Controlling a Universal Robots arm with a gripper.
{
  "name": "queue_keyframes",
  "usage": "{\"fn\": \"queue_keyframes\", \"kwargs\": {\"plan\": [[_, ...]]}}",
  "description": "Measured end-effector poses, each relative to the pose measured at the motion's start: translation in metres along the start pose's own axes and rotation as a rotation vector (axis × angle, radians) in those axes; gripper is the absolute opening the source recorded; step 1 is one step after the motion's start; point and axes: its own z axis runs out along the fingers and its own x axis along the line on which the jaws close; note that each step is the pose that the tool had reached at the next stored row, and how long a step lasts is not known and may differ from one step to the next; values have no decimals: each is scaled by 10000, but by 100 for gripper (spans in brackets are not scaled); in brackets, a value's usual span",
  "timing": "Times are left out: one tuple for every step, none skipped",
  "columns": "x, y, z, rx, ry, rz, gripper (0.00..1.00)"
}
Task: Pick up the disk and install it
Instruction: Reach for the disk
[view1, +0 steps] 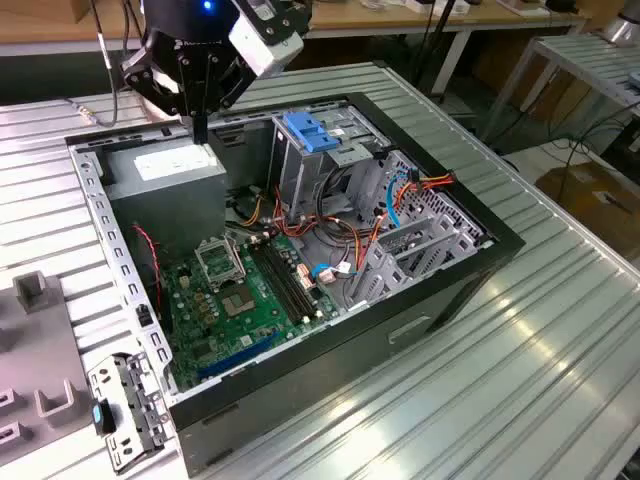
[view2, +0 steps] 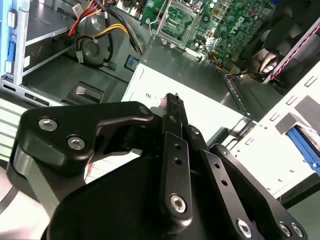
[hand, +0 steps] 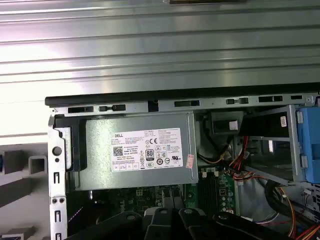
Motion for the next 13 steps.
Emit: {"fn": "queue_keyframes", "kwargs": {"plan": [[0,0,0,0,0,0,11],[2,0,0,0,0,0,11],[14,-1,0,0,0,2,11],[28,-2,-1,-1,0,0,11],[39,-3,-1,0,0,0,11],[97,-8,-2,0,0,-1,11],[144,-11,-4,0,0,1,11],[204,-15,-5,1,0,0,11],[240,-18,-6,0,0,-1,11],[269,-20,-6,-1,0,1,11],[285,-22,-6,0,0,1,11],[298,-22,-7,0,0,1,11],[328,-25,-7,0,0,1,11]]}}
